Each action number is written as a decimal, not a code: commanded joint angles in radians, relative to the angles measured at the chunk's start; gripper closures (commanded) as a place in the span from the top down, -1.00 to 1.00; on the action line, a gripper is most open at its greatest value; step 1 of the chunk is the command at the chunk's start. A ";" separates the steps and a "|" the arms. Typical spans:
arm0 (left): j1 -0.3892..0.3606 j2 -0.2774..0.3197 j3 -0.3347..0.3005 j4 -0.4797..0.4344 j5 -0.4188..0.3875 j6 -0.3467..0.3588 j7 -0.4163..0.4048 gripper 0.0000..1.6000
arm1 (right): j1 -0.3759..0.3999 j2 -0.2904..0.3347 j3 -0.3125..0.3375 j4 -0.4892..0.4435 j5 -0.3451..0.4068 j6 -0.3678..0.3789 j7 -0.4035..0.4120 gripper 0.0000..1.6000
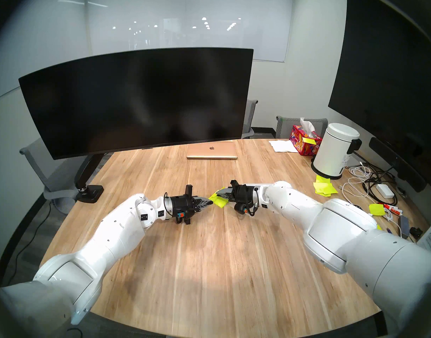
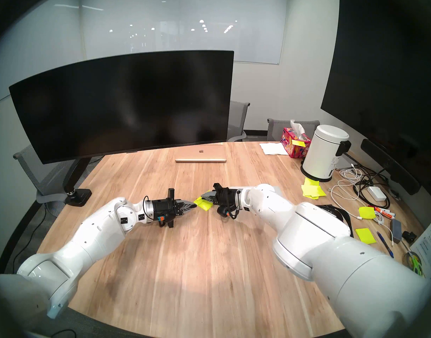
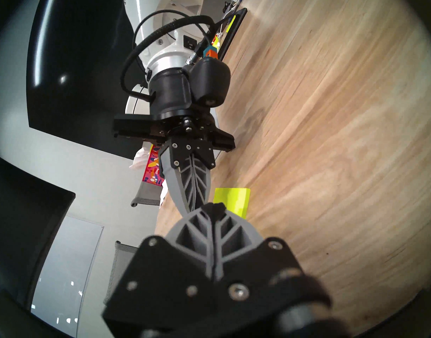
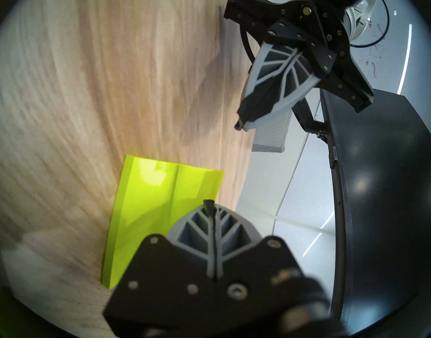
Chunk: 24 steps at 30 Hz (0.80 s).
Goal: Peel one sticky note off the pad and stick it onto the monitor, then press it flat
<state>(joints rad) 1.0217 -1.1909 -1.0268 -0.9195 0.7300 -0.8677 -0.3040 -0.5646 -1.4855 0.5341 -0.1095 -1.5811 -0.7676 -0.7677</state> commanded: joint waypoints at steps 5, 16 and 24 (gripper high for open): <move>-0.052 -0.068 -0.012 0.011 -0.066 0.010 -0.040 -1.00 | -0.043 0.002 0.001 0.005 0.004 0.001 0.000 -1.00; -0.049 -0.076 -0.033 0.022 -0.174 0.057 -0.157 -1.00 | -0.044 0.003 0.001 0.005 0.007 0.001 -0.002 -1.00; -0.063 -0.063 -0.018 0.022 -0.164 0.048 -0.217 -1.00 | -0.039 0.003 0.001 0.005 0.008 0.001 -0.006 -1.00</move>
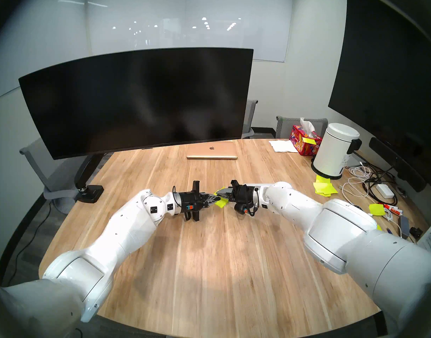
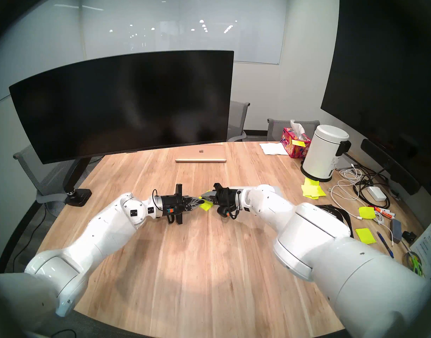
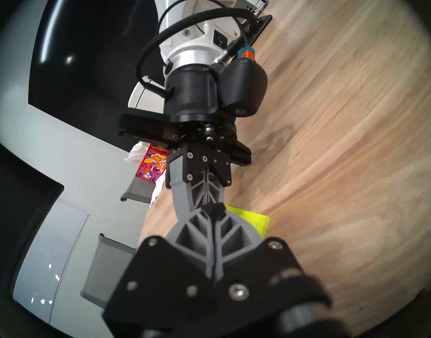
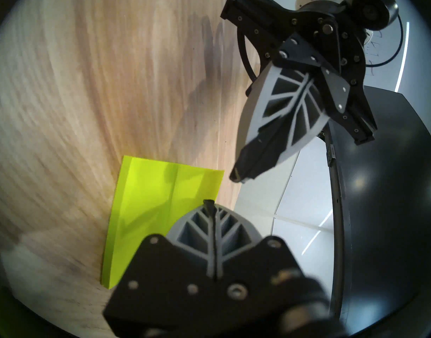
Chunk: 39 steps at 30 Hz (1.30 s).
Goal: Peel one sticky note off the pad and stick it onto the monitor, then press it flat
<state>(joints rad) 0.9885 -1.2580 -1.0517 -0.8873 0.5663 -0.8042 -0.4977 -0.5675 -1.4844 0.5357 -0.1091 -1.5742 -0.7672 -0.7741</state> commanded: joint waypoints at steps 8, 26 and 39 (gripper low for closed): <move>-0.038 0.002 -0.005 0.001 0.004 0.006 -0.035 -1.00 | -0.041 0.002 0.002 0.005 0.004 -0.001 -0.001 -1.00; -0.100 -0.079 -0.004 0.123 0.053 0.060 -0.007 -1.00 | -0.041 0.004 0.008 0.005 0.021 -0.002 0.002 -1.00; -0.182 -0.116 0.050 0.248 0.142 0.037 0.026 -1.00 | -0.049 0.016 0.015 0.004 0.039 0.003 0.011 -1.00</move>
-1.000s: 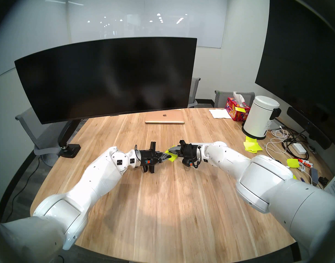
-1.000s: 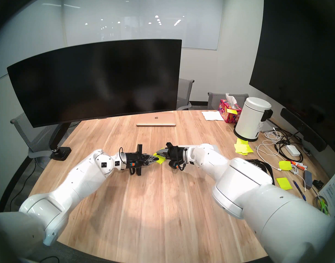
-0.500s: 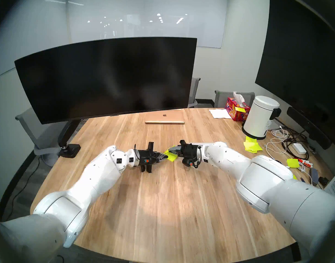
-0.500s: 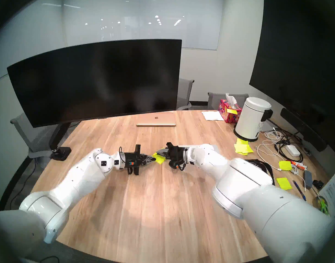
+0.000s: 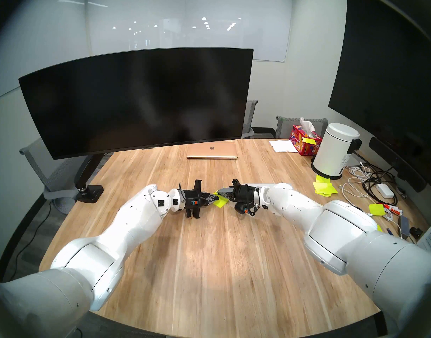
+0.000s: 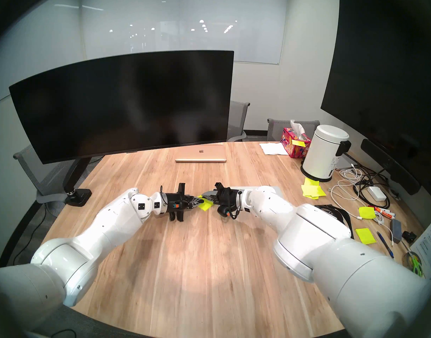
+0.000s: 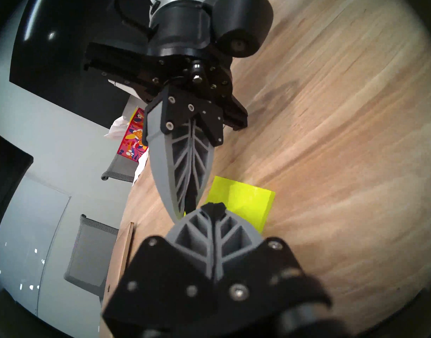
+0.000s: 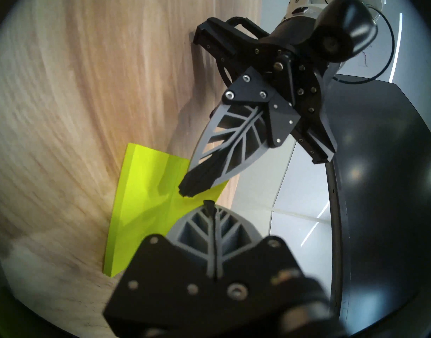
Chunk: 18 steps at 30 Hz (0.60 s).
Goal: Peel one sticky note off the pad and stick it onto the monitor, then press it flat
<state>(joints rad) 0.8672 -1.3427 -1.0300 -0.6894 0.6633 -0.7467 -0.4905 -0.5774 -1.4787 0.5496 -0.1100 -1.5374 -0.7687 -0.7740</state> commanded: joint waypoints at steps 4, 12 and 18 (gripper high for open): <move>-0.094 -0.025 0.050 0.086 0.082 -0.043 0.031 -1.00 | -0.040 0.013 0.002 0.004 0.008 0.003 0.014 -1.00; -0.156 -0.045 0.060 0.186 0.104 -0.056 0.051 -1.00 | -0.034 0.008 0.004 0.003 0.020 0.008 0.027 -1.00; -0.197 -0.048 0.086 0.237 0.126 -0.111 0.035 -1.00 | -0.028 0.004 0.009 0.003 0.029 0.012 0.033 -1.00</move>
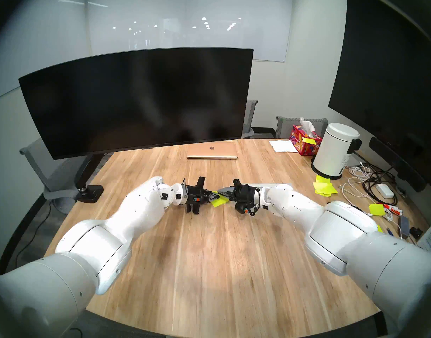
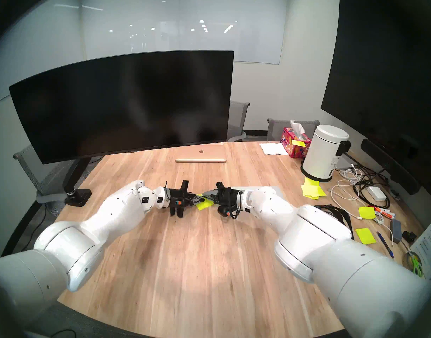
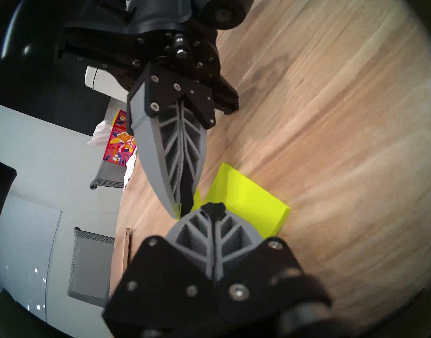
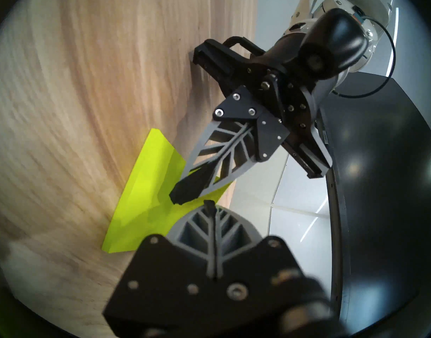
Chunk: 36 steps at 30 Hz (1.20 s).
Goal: Peel one sticky note off the pad and stick it onto the monitor, then press it flat
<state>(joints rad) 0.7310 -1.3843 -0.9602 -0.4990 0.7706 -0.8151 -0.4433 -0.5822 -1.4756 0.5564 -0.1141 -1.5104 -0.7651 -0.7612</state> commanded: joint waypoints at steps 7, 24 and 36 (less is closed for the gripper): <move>-0.104 -0.008 0.058 0.099 0.054 -0.120 -0.042 -1.00 | -0.009 0.002 0.013 0.007 0.018 0.009 0.024 -1.00; -0.142 -0.062 0.100 0.192 0.122 -0.145 0.056 -1.00 | -0.020 0.026 0.061 -0.022 0.051 0.013 -0.040 -1.00; -0.141 -0.073 0.110 0.213 0.137 -0.145 0.082 -1.00 | -0.003 0.106 0.115 -0.159 0.069 0.042 -0.232 -1.00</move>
<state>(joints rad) 0.5935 -1.4415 -0.8494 -0.2860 0.9088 -0.9606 -0.3763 -0.6231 -1.4247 0.6486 -0.1845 -1.4559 -0.7290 -0.8868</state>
